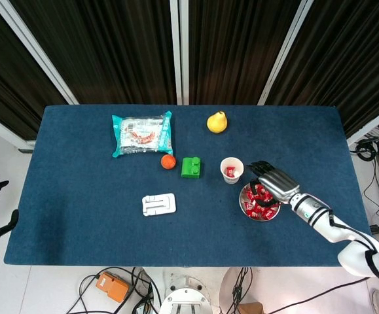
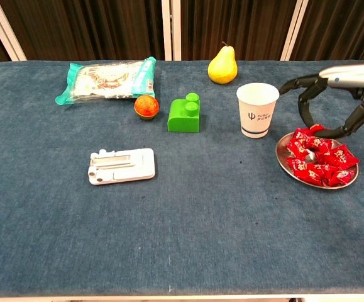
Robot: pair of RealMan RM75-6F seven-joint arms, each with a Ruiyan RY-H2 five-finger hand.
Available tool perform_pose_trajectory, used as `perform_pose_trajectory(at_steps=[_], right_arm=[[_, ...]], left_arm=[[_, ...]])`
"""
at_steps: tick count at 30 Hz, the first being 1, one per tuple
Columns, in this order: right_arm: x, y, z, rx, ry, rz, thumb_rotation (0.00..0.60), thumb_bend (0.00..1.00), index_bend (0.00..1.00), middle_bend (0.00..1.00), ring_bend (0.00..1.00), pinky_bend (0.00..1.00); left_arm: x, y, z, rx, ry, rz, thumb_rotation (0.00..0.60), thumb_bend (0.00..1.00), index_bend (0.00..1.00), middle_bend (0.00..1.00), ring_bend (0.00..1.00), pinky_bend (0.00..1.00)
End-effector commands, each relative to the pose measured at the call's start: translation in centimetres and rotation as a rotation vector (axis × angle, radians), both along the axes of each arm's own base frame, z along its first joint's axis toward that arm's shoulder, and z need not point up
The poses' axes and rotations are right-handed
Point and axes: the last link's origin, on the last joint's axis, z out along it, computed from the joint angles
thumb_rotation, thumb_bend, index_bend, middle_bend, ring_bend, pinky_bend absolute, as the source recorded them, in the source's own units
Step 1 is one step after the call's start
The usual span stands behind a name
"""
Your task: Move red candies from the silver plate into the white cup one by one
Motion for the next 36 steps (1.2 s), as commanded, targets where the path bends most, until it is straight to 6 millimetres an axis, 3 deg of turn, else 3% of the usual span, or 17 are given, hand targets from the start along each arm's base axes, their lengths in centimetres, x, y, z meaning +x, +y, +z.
perform_pose_trajectory(at_steps=[1, 10, 16, 25, 36], right_arm=[[0.5, -0.3, 0.7, -0.017, -0.019, 0.009, 0.600, 0.52, 0.62, 0.11, 0.08, 0.01], [1.9, -1.6, 2.3, -0.064, -0.046, 0.038, 0.600, 0.52, 0.62, 0.11, 0.08, 0.01], [3.0, -4.0, 2.2, -0.101, -0.035, 0.038, 0.600, 0.52, 0.62, 0.11, 0.08, 0.01], [4.6, -6.9, 0.8, -0.091, -0.029, 0.020, 0.600, 0.52, 0.62, 0.11, 0.08, 0.01], [6.8, -7.8, -1.7, -0.046, -0.025, 0.054, 0.600, 0.52, 0.62, 0.11, 0.08, 0.01]], left_arm=[[0.0, 0.0, 0.0, 0.000, 0.000, 0.000, 0.600, 0.34, 0.16, 0.00, 0.00, 0.00], [0.0, 0.0, 0.0, -0.001, 0.001, -0.001, 0.600, 0.34, 0.16, 0.00, 0.00, 0.00], [0.0, 0.0, 0.0, -0.002, 0.001, -0.001, 0.600, 0.34, 0.16, 0.00, 0.00, 0.00], [0.0, 0.1, 0.0, -0.001, 0.001, -0.001, 0.600, 0.34, 0.16, 0.00, 0.00, 0.00], [0.0, 0.1, 0.0, 0.000, -0.001, -0.004, 0.600, 0.34, 0.16, 0.00, 0.00, 0.00]])
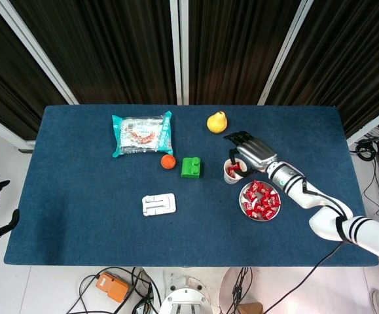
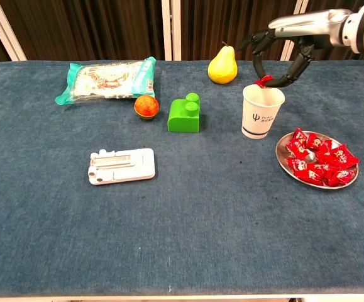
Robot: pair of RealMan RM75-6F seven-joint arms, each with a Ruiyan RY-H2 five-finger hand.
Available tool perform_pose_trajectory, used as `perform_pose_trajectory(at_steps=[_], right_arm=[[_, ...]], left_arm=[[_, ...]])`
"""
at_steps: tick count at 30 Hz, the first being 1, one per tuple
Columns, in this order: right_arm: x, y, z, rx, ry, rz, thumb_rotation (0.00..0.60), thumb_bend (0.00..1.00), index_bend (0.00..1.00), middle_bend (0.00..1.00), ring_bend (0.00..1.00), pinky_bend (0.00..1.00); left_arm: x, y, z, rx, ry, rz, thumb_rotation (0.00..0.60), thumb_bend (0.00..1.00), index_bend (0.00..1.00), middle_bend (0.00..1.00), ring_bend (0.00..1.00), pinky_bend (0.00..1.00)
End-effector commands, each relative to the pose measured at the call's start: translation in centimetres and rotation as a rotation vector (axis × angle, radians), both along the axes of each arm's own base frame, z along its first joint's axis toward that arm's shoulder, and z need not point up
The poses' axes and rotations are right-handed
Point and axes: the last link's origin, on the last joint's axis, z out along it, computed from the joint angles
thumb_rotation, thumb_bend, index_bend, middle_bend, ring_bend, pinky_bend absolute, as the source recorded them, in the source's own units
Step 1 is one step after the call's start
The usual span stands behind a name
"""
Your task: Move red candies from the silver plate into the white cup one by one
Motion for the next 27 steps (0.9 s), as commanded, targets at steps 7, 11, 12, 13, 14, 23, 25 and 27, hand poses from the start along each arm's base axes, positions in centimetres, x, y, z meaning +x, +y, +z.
perform_pose_trajectory(at_steps=[7, 11, 12, 13, 14, 23, 25, 27], right_arm=[[-0.4, 0.2, -0.3, 0.025, 0.028, -0.009, 0.600, 0.52, 0.61, 0.11, 0.08, 0.01], [-0.7, 0.3, -0.5, 0.037, 0.049, -0.022, 0.600, 0.52, 0.50, 0.11, 0.07, 0.01], [-0.7, 0.4, -0.5, 0.046, 0.056, -0.023, 0.600, 0.52, 0.44, 0.11, 0.07, 0.01], [-0.7, 0.5, -0.6, 0.051, 0.057, -0.022, 0.600, 0.52, 0.39, 0.11, 0.07, 0.01], [-0.7, 0.7, -0.5, 0.054, 0.058, -0.020, 0.600, 0.52, 0.36, 0.11, 0.07, 0.01], [-1.4, 2.0, 3.1, -0.007, -0.008, -0.008, 0.600, 0.49, 0.31, 0.11, 0.06, 0.01], [-2.0, 2.8, 4.3, -0.027, -0.014, -0.004, 0.600, 0.48, 0.31, 0.11, 0.06, 0.01], [-2.8, 3.6, 5.5, -0.043, -0.007, -0.007, 0.600, 0.47, 0.31, 0.11, 0.06, 0.01]], left_arm=[[0.0, 0.0, 0.0, -0.001, -0.003, 0.000, 0.600, 0.34, 0.16, 0.00, 0.00, 0.00], [0.0, 0.0, 0.0, -0.001, -0.004, 0.000, 0.600, 0.34, 0.16, 0.00, 0.00, 0.00], [0.0, 0.0, 0.0, 0.000, -0.004, -0.001, 0.600, 0.34, 0.16, 0.00, 0.00, 0.00], [0.0, 0.0, 0.0, 0.000, -0.004, -0.001, 0.600, 0.34, 0.16, 0.00, 0.00, 0.00], [0.0, 0.0, 0.0, 0.000, -0.004, 0.000, 0.600, 0.34, 0.16, 0.00, 0.00, 0.00], [0.0, 0.0, 0.1, 0.005, -0.007, 0.004, 0.600, 0.34, 0.16, 0.00, 0.00, 0.00], [0.0, 0.0, 0.1, 0.005, -0.006, 0.003, 0.600, 0.34, 0.16, 0.00, 0.00, 0.00], [0.0, 0.0, 0.1, 0.004, -0.007, 0.003, 0.600, 0.34, 0.16, 0.00, 0.00, 0.00]])
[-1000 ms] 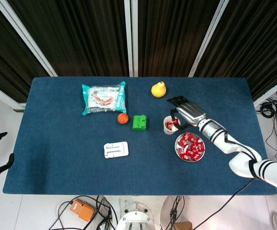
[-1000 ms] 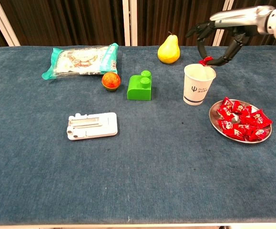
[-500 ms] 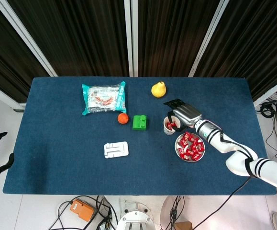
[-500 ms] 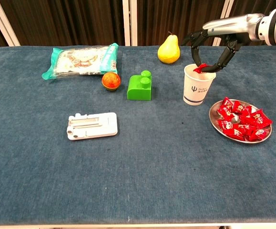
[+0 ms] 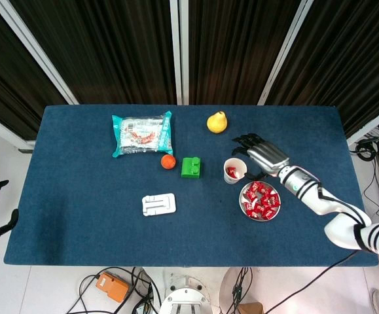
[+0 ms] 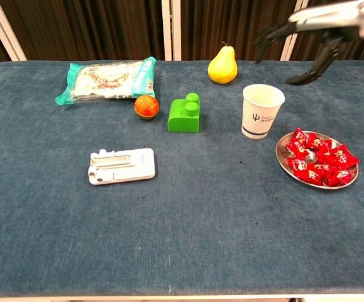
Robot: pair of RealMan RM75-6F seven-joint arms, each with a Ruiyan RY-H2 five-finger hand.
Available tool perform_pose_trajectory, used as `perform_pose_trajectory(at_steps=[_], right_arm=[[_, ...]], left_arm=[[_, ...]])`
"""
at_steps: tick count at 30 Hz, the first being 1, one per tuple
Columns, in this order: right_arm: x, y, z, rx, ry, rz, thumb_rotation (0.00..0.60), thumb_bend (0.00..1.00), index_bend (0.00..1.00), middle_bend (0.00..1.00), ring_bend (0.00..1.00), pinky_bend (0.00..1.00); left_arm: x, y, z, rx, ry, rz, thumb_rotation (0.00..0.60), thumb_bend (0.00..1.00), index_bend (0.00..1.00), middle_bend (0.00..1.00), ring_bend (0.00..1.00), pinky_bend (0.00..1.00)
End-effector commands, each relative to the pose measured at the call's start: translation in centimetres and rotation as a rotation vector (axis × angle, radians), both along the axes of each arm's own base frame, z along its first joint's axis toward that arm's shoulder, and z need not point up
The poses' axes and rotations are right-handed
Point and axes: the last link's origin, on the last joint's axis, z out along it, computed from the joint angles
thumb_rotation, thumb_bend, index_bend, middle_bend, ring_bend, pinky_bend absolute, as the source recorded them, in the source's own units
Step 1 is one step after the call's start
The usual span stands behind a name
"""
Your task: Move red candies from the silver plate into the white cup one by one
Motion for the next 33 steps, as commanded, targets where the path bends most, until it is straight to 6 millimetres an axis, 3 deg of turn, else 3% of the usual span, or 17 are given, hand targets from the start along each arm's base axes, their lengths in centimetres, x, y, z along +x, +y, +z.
perform_pose_trajectory(at_steps=[1, 6, 11, 19, 33], right_arm=[[-1.8, 2.0, 2.3, -0.029, 0.012, -0.008, 0.600, 0.47, 0.31, 0.11, 0.06, 0.01], [-4.3, 4.6, 3.2, -0.005, 0.076, -0.054, 0.600, 0.47, 0.32, 0.11, 0.06, 0.01], [-6.9, 6.5, 2.3, 0.035, 0.100, -0.125, 0.600, 0.47, 0.35, 0.11, 0.06, 0.01], [-10.4, 7.3, 0.1, 0.077, 0.146, -0.202, 0.600, 0.47, 0.42, 0.11, 0.06, 0.01], [-11.3, 8.0, -2.2, 0.119, 0.145, -0.201, 0.600, 0.47, 0.47, 0.11, 0.06, 0.01]], left_arm=[[0.0, 0.0, 0.0, 0.000, 0.000, -0.001, 0.600, 0.34, 0.16, 0.00, 0.00, 0.00], [0.1, 0.0, -0.2, -0.001, 0.000, -0.003, 0.600, 0.34, 0.16, 0.00, 0.00, 0.00], [0.2, 0.0, -0.2, 0.002, 0.002, -0.003, 0.600, 0.34, 0.16, 0.00, 0.00, 0.00], [0.1, 0.0, 0.0, 0.008, 0.001, -0.001, 0.600, 0.34, 0.16, 0.00, 0.00, 0.00], [0.0, 0.0, 0.0, 0.010, 0.003, 0.005, 0.600, 0.34, 0.16, 0.00, 0.00, 0.00]])
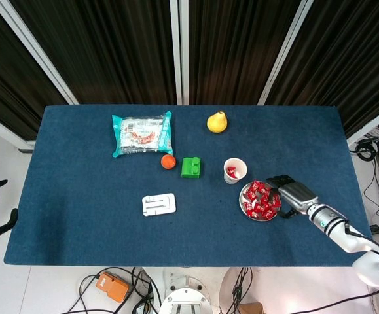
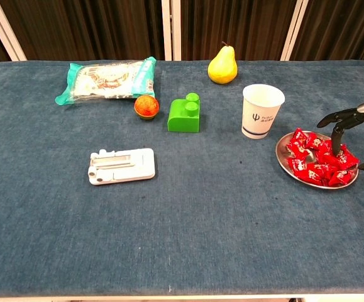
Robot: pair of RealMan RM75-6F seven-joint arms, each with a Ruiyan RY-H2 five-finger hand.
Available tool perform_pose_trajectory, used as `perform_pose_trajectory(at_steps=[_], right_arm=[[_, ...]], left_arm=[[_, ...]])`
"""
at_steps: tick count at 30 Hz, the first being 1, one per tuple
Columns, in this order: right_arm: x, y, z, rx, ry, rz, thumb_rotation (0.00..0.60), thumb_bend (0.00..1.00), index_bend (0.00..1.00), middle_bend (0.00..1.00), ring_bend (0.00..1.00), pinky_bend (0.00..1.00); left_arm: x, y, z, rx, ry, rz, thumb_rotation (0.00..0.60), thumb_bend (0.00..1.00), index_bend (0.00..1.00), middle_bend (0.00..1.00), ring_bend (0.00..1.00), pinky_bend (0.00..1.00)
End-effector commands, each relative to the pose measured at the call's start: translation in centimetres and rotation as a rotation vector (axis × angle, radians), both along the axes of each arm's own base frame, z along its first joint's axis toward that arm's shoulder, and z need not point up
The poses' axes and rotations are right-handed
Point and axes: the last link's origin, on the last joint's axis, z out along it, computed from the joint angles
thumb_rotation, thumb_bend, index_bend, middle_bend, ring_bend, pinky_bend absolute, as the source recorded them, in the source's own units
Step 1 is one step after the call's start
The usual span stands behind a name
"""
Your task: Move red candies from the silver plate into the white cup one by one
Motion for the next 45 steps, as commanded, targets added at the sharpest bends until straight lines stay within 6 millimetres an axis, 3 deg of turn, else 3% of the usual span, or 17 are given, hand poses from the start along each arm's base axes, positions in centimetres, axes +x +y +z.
perform_pose_trajectory(at_steps=[1, 45], right_arm=[[0.0, 0.0, -0.2, 0.002, -0.002, 0.001, 0.600, 0.47, 0.47, 0.11, 0.06, 0.01], [1.4, -1.1, -2.4, 0.027, 0.052, 0.062, 0.600, 0.47, 0.54, 0.11, 0.06, 0.01]], left_arm=[[0.0, 0.0, 0.0, 0.000, -0.001, 0.000, 0.600, 0.34, 0.16, 0.00, 0.00, 0.00], [-0.1, -0.2, 0.3, 0.011, -0.003, 0.003, 0.600, 0.34, 0.16, 0.00, 0.00, 0.00]])
